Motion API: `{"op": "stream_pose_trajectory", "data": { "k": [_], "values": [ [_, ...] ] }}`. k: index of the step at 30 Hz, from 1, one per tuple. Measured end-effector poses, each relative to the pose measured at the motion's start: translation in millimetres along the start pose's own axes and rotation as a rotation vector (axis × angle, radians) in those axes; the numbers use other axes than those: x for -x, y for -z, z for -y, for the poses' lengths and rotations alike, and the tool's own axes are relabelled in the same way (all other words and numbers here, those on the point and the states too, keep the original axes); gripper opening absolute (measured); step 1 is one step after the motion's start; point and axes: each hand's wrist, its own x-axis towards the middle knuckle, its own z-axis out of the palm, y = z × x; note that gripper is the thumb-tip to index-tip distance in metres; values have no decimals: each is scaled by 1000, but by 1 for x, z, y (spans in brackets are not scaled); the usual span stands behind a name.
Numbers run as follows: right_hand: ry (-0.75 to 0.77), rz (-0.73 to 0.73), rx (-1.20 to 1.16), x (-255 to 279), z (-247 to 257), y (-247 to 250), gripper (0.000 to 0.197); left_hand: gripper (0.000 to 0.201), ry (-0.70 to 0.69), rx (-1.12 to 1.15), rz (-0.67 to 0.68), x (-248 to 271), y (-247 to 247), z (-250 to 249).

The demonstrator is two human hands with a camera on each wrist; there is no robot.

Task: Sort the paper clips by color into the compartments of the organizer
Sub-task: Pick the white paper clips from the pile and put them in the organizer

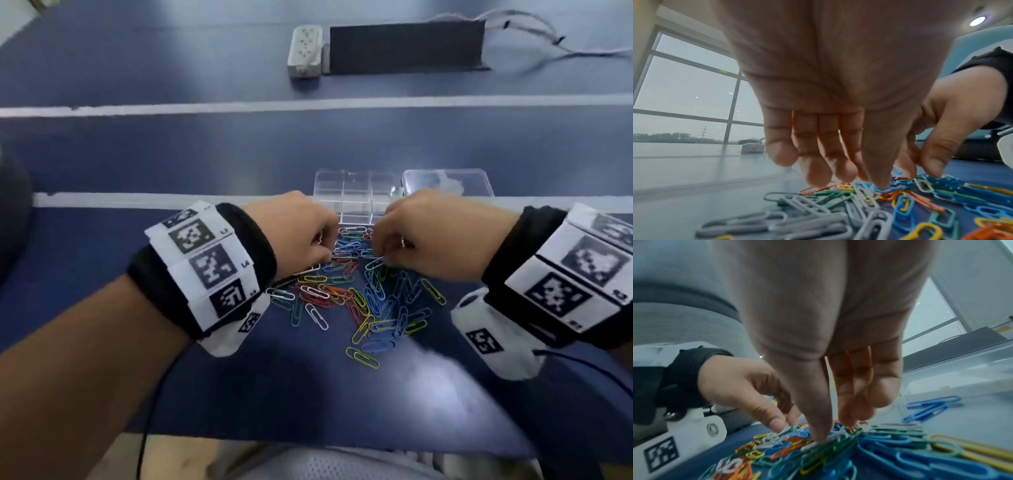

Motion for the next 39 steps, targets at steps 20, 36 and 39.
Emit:
{"op": "stream_pose_trajectory", "data": {
  "k": [20,36,39],
  "values": [
    [-200,-175,-133,2,0,12,28,8,190,-2,20,-7,4,-13],
    [-275,-156,-2,-19,3,-6,17,19,179,311,10,2,8,-2],
    [-243,-145,-54,-15,-1,-3,11,20,168,346,-23,4,10,-3]
  ]
}}
